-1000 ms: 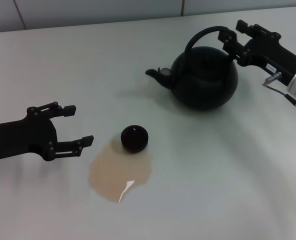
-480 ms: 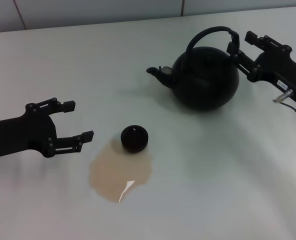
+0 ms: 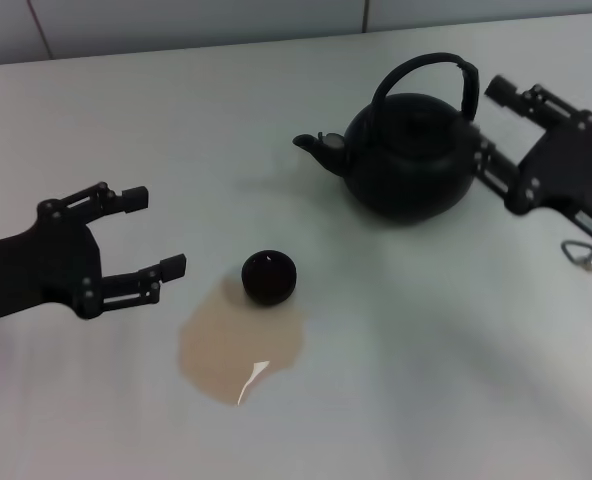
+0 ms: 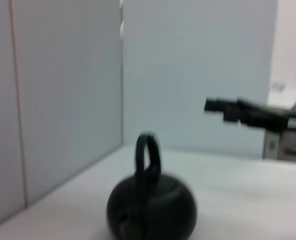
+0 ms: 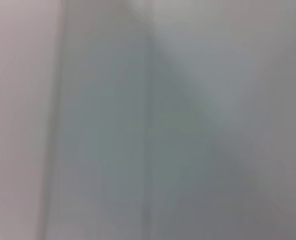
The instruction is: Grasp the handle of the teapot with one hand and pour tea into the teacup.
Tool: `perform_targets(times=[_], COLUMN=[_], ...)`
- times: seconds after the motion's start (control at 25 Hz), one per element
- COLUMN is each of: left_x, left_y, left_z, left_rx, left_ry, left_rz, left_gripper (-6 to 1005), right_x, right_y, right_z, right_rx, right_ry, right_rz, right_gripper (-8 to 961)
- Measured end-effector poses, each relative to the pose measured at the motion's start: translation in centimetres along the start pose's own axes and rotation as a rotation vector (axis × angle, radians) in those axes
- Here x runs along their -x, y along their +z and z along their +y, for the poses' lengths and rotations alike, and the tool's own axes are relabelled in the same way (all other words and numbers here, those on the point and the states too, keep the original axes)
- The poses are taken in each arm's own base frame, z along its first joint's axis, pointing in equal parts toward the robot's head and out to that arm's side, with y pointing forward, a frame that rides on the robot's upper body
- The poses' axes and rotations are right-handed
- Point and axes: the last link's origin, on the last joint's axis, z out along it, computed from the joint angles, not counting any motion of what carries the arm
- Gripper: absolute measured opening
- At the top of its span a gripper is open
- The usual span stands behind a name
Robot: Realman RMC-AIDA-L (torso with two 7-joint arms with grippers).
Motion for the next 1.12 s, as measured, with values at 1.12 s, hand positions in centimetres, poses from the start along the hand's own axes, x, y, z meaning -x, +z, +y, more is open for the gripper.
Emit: perform_targets(times=[1.12], left_x=[1.8], left_y=[-3.5], left_z=[5.7], left_rx=[0.113], left_ry=[-0.033], left_rz=[0.201], left_gripper=[870], right_x=[0.7], right_y=[-5.6], right_z=[4.1], right_rx=[0.353], right_ry=[0.100], right_rz=[0.117], right_gripper=[543])
